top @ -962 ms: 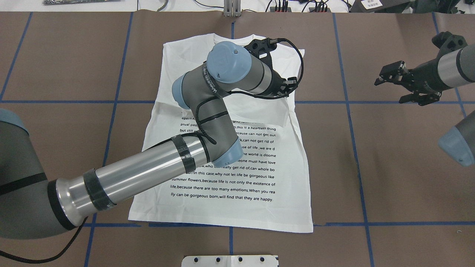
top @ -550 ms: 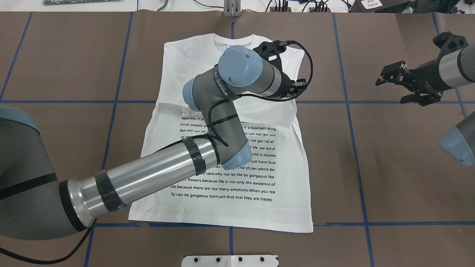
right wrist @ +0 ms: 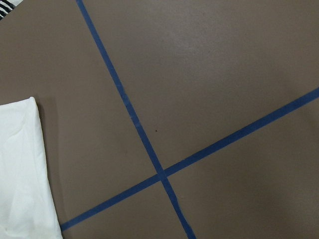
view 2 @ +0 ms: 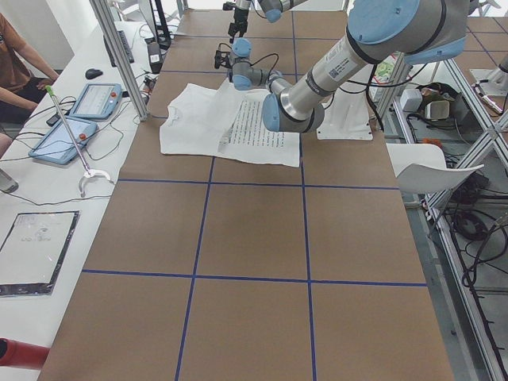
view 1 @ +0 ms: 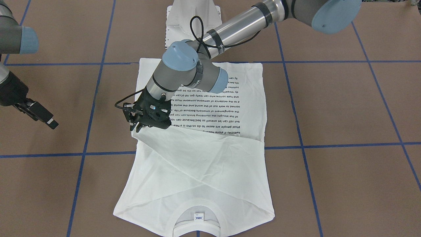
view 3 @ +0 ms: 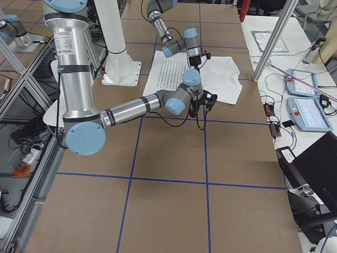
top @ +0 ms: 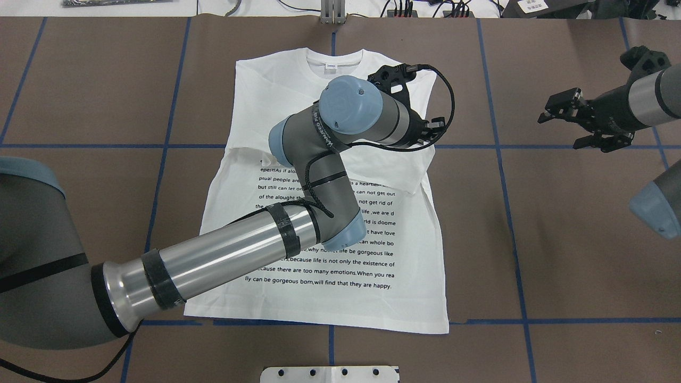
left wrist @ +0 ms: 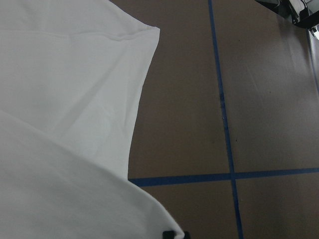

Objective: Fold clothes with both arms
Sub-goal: 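Fold the held sleeve across the shirt toward the right gripper, then release the sleeve while the right gripper moves to the shirt's near hem corner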

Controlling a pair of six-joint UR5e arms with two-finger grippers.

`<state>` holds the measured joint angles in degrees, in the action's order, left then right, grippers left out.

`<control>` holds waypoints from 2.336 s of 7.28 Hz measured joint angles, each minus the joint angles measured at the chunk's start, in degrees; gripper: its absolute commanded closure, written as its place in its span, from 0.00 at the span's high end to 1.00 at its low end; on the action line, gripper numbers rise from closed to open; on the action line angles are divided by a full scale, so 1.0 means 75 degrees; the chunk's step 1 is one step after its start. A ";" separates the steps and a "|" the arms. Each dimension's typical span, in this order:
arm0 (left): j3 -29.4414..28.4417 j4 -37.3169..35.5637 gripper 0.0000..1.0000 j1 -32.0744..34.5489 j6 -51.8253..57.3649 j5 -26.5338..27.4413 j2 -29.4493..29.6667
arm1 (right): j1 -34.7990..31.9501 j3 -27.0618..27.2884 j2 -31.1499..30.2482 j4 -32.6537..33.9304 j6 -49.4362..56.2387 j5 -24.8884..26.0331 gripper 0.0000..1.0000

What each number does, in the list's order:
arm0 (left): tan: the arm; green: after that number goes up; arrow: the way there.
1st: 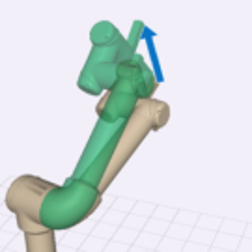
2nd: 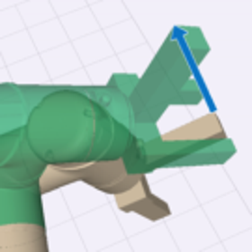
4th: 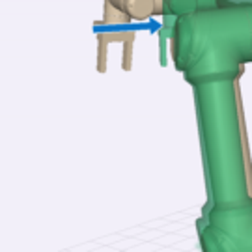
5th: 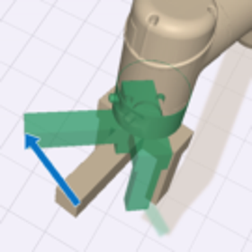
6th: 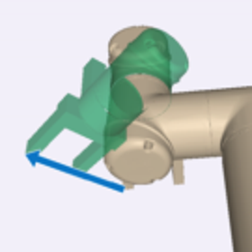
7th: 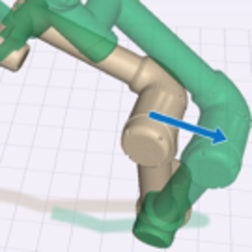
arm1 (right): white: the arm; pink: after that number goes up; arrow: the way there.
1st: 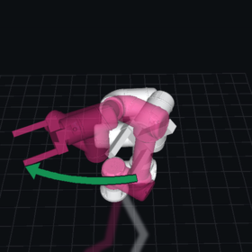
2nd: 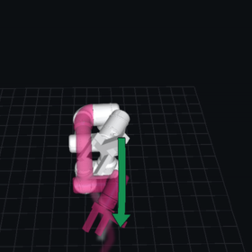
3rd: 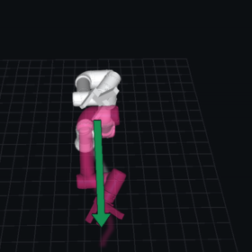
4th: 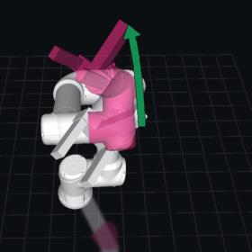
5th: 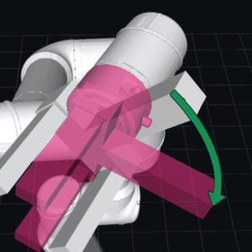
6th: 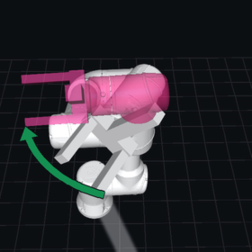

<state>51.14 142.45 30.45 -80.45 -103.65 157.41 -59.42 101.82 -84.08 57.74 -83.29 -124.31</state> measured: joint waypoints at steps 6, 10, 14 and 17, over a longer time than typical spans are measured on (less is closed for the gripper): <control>0.2070 -0.0615 0.68 0.0173 -0.0624 -0.0808 -0.1284 | 0.1374 0.0672 0.0199 0.0064 -0.1590 0.0801 1.00; 0.5995 -0.2319 0.67 0.0701 0.1309 -0.1136 -0.4434 | 0.4385 0.2395 0.0130 0.1898 -0.4255 0.3095 0.95; 0.7415 -0.2553 0.67 0.1062 0.1825 -0.1310 -0.5938 | 0.6489 0.2863 -0.0291 0.2432 -0.5937 0.4812 0.93; 0.7474 -0.2541 0.67 0.1093 0.1824 -0.1291 -0.6008 | 0.7199 0.2871 -0.0199 0.3156 -0.6333 0.5271 0.90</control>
<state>107.20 123.39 38.65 -66.77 -113.33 112.35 -5.43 123.35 -85.57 81.42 -130.79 -84.78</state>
